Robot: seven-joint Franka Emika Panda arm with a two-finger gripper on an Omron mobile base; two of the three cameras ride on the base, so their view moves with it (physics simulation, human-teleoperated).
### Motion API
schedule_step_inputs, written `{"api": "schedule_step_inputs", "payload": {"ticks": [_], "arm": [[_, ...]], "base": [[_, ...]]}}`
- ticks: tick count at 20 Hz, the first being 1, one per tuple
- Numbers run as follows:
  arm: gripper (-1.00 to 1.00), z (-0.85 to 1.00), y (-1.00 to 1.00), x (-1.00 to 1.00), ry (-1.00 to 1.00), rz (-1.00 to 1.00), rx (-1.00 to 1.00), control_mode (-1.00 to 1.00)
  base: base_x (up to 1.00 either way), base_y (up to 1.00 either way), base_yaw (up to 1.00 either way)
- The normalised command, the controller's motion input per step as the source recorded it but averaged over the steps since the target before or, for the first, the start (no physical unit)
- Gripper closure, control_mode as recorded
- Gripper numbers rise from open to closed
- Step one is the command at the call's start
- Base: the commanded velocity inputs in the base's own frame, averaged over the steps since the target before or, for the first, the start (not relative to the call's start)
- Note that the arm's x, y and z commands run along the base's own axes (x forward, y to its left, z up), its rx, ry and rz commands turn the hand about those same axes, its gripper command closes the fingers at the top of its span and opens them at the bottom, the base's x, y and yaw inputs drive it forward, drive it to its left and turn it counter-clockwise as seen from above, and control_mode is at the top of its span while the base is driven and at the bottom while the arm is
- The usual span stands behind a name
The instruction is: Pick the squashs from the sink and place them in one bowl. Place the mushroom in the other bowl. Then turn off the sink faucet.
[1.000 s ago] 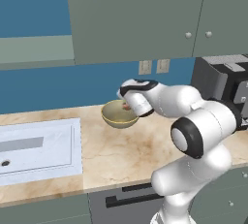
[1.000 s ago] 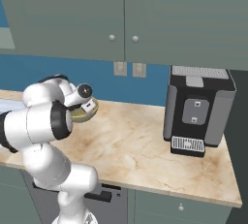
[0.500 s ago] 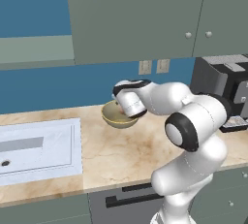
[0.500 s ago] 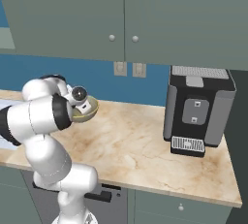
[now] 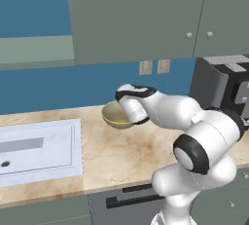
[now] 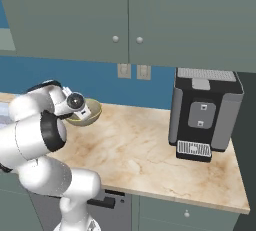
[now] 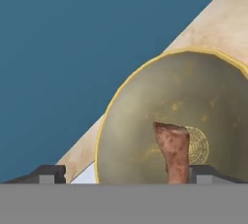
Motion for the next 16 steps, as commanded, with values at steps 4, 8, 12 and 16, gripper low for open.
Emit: {"api": "schedule_step_inputs", "payload": {"ticks": [4,8,12,16], "arm": [[-1.0,0.95,0.46,0.1,0.03,-0.01,-0.03,-1.0],[-1.0,0.19,0.2,0.15,0.1,0.0,-0.07,-1.0],[-1.0,-0.4,0.04,0.16,0.12,0.28,-0.38,-1.0],[-1.0,-0.42,-0.06,0.08,0.01,0.44,-0.43,-1.0]], "base": [[0.0,0.0,0.0],[0.0,0.0,0.0],[0.0,0.0,0.0],[0.0,0.0,0.0]]}}
